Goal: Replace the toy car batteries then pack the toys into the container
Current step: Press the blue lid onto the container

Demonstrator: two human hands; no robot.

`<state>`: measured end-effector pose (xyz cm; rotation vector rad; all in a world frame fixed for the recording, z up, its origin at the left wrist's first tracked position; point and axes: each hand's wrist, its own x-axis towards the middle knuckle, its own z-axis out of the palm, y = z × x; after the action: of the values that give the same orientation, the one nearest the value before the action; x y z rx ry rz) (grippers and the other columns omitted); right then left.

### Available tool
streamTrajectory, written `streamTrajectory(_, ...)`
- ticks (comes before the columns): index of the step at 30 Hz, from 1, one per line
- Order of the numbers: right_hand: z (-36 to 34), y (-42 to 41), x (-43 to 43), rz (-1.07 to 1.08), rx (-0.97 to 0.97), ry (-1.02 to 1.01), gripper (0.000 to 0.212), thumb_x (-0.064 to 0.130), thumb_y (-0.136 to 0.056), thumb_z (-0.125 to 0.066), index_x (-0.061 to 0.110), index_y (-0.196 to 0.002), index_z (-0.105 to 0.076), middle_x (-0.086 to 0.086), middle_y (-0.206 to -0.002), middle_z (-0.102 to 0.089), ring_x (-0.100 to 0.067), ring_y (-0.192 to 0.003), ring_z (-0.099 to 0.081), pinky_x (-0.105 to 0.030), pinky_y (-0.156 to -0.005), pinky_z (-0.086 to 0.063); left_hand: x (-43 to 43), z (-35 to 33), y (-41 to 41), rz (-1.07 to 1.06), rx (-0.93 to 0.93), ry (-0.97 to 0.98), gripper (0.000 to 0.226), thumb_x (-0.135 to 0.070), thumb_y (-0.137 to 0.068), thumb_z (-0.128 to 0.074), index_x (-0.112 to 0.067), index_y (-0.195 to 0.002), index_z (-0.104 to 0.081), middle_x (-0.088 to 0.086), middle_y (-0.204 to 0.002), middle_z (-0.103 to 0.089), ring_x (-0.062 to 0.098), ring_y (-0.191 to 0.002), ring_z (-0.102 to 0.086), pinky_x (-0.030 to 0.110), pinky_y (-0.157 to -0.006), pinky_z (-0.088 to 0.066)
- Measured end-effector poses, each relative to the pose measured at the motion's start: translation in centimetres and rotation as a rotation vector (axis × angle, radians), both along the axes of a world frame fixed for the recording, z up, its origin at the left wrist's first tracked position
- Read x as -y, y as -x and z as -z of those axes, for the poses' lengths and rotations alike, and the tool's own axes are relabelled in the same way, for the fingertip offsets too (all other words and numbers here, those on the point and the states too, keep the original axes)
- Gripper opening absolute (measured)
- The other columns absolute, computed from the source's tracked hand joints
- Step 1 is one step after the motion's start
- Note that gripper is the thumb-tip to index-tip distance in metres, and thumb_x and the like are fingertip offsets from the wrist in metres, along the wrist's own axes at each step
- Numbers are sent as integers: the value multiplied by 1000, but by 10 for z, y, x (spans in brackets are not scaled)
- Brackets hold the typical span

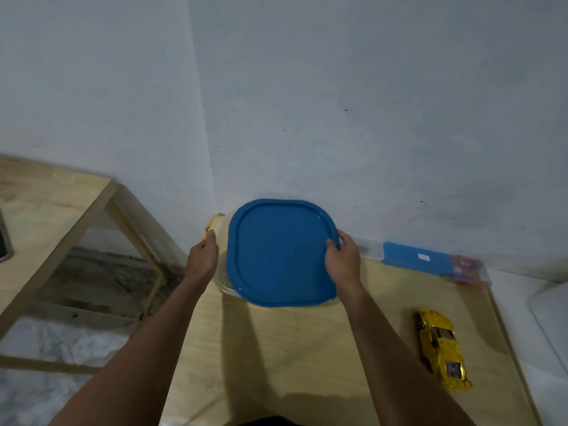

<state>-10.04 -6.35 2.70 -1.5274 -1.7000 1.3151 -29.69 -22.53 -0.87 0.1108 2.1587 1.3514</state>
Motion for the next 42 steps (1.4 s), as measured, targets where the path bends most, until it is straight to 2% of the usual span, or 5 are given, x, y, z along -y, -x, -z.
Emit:
streamTrajectory(5, 25, 38, 15, 28, 117, -1, 32, 18, -99, -44, 13, -129, -52, -3, -114, -62, -24, -98, -60, -35, -80, -50, 1, -2, 4, 106, -3, 7, 61, -59, -98, -34, -12, -126, -61, 1, -116, -57, 21, -106, -53, 37, -90, -47)
streamTrajectory(12, 44, 50, 28, -12, 206, -152, 42, 23, -104, -39, 13, -145, -40, -12, -131, -42, -27, -120, -45, -33, -99, -39, 3, 15, 11, 195, -281, 59, 38, -37, -101, -41, -8, -89, -63, 10, -81, -66, 32, -82, -64, 36, -62, -48)
streamTrajectory(18, 56, 36, 23, -91, 178, -141, 44, 21, -106, -34, 13, -149, -35, -11, -127, -51, -24, -115, -53, -24, -91, -39, 0, 15, 7, 231, -340, 89, 49, -33, -102, -44, -16, -148, -39, 9, -128, -60, 30, -119, -56, 42, -96, -48)
streamTrajectory(37, 64, 32, 24, -183, 120, -153, 51, 17, -105, -36, 18, -154, -21, -7, -142, -41, -21, -131, -41, -22, -99, -33, -8, 22, 6, 298, -560, 174, 37, -19, -103, -37, -14, -138, -47, 11, -113, -66, 25, -92, -60, 34, -77, -44)
streamTrajectory(42, 66, 35, 29, -234, 405, -385, 63, 8, -98, -40, 17, -155, -13, -6, -157, -15, -20, -138, -31, -31, -107, -36, -11, 27, 8, 340, -554, 200, 43, -21, -103, -32, -18, -146, -35, 10, -114, -60, 24, -92, -58, 38, -73, -48)
